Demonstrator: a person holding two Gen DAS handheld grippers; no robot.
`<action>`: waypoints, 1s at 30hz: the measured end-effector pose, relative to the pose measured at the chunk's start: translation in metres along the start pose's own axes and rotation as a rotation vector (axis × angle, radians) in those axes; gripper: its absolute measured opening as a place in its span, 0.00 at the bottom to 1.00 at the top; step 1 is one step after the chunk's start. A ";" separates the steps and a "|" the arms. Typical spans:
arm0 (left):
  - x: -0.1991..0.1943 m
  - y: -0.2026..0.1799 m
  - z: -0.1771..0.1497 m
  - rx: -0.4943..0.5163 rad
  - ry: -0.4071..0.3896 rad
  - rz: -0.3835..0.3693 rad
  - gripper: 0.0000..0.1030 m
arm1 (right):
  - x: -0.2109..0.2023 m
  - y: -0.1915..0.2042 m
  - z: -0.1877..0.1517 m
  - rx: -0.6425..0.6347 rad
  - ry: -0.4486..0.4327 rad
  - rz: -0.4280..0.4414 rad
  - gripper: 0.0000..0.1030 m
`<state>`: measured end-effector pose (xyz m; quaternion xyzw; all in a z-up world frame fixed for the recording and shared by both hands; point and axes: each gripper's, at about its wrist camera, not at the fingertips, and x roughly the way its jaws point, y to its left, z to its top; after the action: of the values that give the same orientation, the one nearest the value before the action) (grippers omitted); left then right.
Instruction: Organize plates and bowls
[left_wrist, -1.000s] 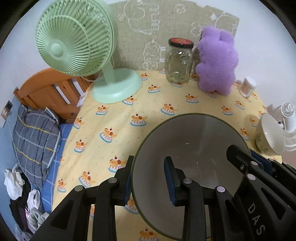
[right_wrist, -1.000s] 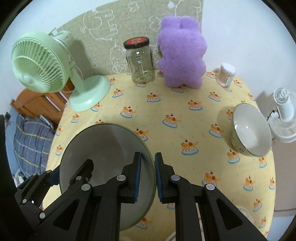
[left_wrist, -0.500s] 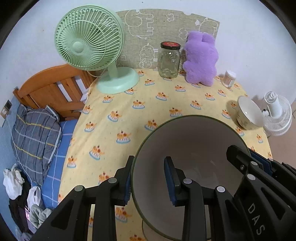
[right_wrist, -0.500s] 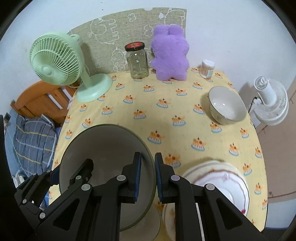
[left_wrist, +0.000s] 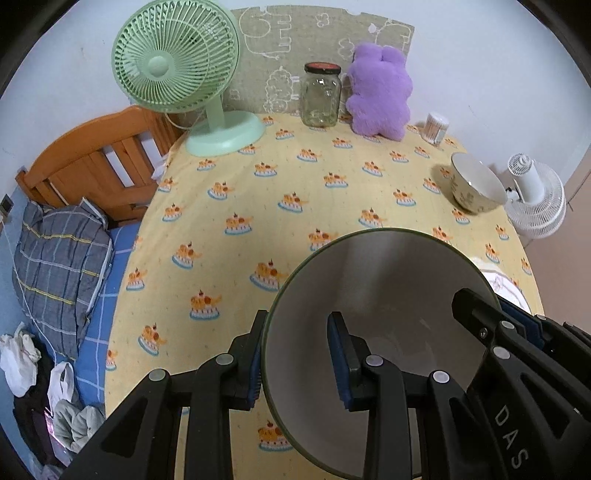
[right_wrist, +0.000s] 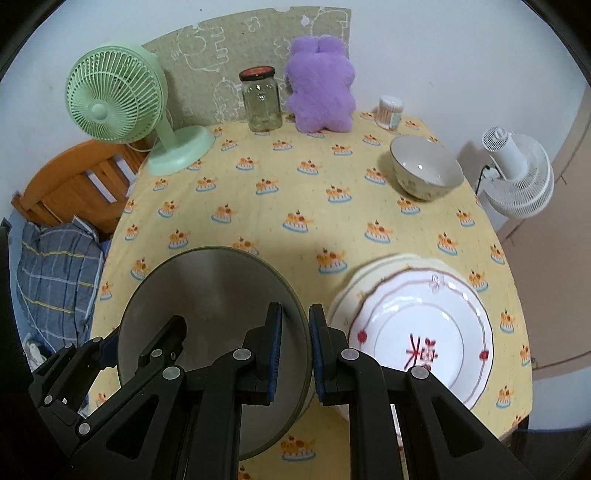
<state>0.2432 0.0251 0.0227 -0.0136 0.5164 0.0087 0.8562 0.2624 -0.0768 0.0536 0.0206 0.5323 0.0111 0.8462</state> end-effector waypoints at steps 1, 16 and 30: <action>0.001 0.000 -0.003 0.005 0.005 -0.004 0.30 | 0.001 0.000 -0.004 0.003 0.005 -0.005 0.18; 0.024 0.003 -0.030 0.016 0.066 -0.037 0.30 | 0.023 0.000 -0.031 0.026 0.065 -0.041 0.18; 0.046 0.014 -0.035 -0.049 0.116 -0.079 0.30 | 0.037 0.012 -0.030 -0.041 0.061 -0.080 0.18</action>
<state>0.2332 0.0380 -0.0345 -0.0552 0.5639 -0.0133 0.8239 0.2520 -0.0631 0.0076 -0.0185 0.5577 -0.0111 0.8297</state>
